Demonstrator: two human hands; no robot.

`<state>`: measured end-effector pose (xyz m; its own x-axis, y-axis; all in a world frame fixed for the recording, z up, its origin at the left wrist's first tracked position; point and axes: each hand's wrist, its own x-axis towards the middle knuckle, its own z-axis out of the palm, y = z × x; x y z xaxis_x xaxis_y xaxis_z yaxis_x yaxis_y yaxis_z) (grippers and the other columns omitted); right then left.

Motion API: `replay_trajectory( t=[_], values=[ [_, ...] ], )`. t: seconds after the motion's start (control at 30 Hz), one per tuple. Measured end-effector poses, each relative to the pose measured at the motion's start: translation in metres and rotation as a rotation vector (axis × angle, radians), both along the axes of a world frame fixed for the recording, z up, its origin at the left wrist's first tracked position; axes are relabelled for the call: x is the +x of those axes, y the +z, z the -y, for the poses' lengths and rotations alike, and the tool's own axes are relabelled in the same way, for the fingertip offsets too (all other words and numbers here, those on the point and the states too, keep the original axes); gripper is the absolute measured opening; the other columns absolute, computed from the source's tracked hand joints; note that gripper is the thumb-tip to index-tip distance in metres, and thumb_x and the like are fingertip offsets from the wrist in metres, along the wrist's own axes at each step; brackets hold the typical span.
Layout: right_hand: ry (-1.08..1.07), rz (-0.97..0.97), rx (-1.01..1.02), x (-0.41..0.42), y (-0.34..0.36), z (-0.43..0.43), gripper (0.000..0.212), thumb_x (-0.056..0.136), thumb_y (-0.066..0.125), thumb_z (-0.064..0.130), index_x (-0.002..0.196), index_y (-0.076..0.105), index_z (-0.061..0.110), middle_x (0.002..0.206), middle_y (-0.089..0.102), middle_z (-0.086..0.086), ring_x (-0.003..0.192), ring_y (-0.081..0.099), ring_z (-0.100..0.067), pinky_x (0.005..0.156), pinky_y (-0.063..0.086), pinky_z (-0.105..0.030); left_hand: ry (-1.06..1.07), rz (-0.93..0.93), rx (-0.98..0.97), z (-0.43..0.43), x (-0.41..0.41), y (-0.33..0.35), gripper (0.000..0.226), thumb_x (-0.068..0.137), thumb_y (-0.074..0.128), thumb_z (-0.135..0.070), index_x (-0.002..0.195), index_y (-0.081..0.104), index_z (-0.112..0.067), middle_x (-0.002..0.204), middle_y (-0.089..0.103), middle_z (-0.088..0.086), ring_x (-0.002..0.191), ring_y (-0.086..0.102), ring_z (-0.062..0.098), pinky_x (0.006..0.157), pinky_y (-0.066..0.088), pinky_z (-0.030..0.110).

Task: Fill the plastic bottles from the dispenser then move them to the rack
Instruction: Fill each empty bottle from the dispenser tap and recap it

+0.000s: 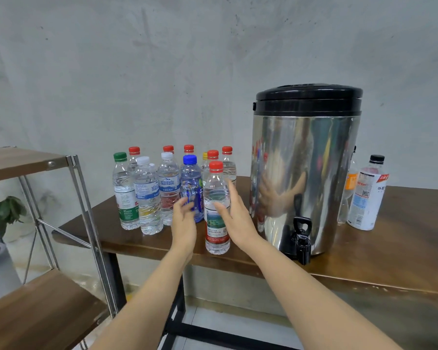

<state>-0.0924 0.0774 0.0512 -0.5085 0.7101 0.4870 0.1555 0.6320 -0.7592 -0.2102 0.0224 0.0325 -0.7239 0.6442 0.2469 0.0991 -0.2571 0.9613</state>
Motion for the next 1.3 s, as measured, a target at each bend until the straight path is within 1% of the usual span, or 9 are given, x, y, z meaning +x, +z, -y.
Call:
replay_trajectory(
  t=[0.1, 0.23, 0.37, 0.53, 0.67, 0.83, 1.07, 1.17, 1.3],
  values=[
    [-0.127, 0.088, 0.064, 0.015, -0.022, -0.002, 0.056, 0.104, 0.039, 0.038, 0.155, 0.015, 0.034, 0.154, 0.035, 0.007, 0.134, 0.043, -0.012, 0.106, 0.037, -0.032, -0.073, -0.084, -0.107, 0.003, 0.004, -0.030, 0.066, 0.085, 0.060, 0.009, 0.142, 0.037, -0.017, 0.134, 0.051, 0.002, 0.125, 0.051, 0.022, 0.102, 0.042, 0.034],
    [-0.213, 0.169, 0.117, 0.026, -0.050, -0.002, 0.046, 0.106, 0.034, 0.032, 0.151, 0.027, 0.031, 0.151, 0.038, 0.005, 0.131, 0.046, -0.015, 0.102, 0.040, -0.033, -0.194, -0.309, -0.165, -0.002, 0.013, -0.045, 0.106, 0.058, 0.081, -0.023, 0.149, 0.026, -0.025, 0.135, 0.054, -0.004, 0.123, 0.055, 0.015, 0.105, 0.045, 0.037],
    [-0.195, 0.245, 0.185, 0.028, -0.065, -0.003, 0.044, 0.106, 0.034, 0.026, 0.150, 0.029, 0.027, 0.147, 0.040, 0.002, 0.127, 0.048, -0.015, 0.100, 0.040, -0.030, -0.112, -0.424, -0.191, -0.012, 0.011, -0.050, 0.097, 0.067, 0.087, -0.011, 0.145, 0.032, -0.029, 0.130, 0.061, -0.006, 0.118, 0.059, 0.014, 0.102, 0.048, 0.036],
    [-0.256, 0.458, 0.364, 0.019, -0.086, -0.013, 0.048, 0.106, 0.033, 0.033, 0.152, 0.029, 0.021, 0.149, 0.040, 0.004, 0.130, 0.047, -0.013, 0.097, 0.043, -0.025, 0.227, -0.535, -0.285, -0.013, -0.004, -0.055, 0.097, 0.070, 0.088, -0.023, 0.148, 0.029, -0.027, 0.133, 0.060, 0.000, 0.121, 0.057, 0.023, 0.102, 0.046, 0.043],
    [-0.340, 0.500, 0.593, 0.009, -0.099, -0.020, 0.043, 0.098, 0.043, 0.036, 0.133, 0.058, 0.016, 0.121, 0.067, 0.000, 0.108, 0.064, -0.016, 0.079, 0.056, -0.027, 0.481, -0.703, -0.450, -0.015, -0.025, -0.056, 0.113, 0.074, 0.083, -0.037, 0.156, 0.010, -0.013, 0.152, 0.039, 0.012, 0.141, 0.034, 0.030, 0.117, 0.026, 0.045],
    [-0.431, 0.513, 0.664, 0.004, -0.099, -0.019, 0.047, 0.098, 0.032, 0.038, 0.129, 0.061, 0.016, 0.118, 0.067, -0.003, 0.107, 0.063, -0.020, 0.080, 0.057, -0.031, 0.575, -0.913, -0.559, -0.022, -0.045, -0.062, 0.122, 0.074, 0.077, -0.049, 0.155, -0.002, -0.004, 0.164, 0.004, 0.017, 0.151, 0.003, 0.034, 0.119, 0.000, 0.049],
    [-0.450, 0.502, 0.687, 0.004, -0.101, -0.019, 0.045, 0.089, 0.069, 0.036, 0.128, 0.062, 0.017, 0.118, 0.068, -0.003, 0.109, 0.065, -0.022, 0.084, 0.057, -0.033, 0.584, -0.913, -0.653, -0.034, -0.053, -0.064, 0.116, 0.081, 0.065, -0.058, 0.155, -0.007, -0.005, 0.164, -0.001, 0.017, 0.151, -0.003, 0.034, 0.114, -0.010, 0.052],
    [-0.465, 0.514, 0.729, 0.004, -0.104, -0.021, 0.039, 0.096, 0.056, 0.038, 0.129, 0.061, 0.018, 0.118, 0.068, -0.002, 0.108, 0.064, -0.020, 0.084, 0.056, -0.032, 0.585, -0.897, -0.702, -0.038, -0.055, -0.064, 0.113, 0.084, 0.061, -0.060, 0.155, -0.008, -0.004, 0.164, -0.002, 0.016, 0.151, -0.005, 0.033, 0.114, -0.010, 0.054],
    [-0.438, 0.535, 0.637, 0.005, -0.097, -0.018, 0.050, 0.096, 0.031, 0.044, 0.126, 0.063, 0.019, 0.114, 0.068, 0.003, 0.104, 0.064, -0.017, 0.078, 0.056, -0.029, 0.563, -0.879, -0.741, -0.037, -0.052, -0.064, 0.112, 0.086, 0.062, -0.055, 0.154, -0.010, -0.004, 0.164, -0.003, 0.016, 0.151, -0.007, 0.033, 0.115, -0.012, 0.054]
  ],
)
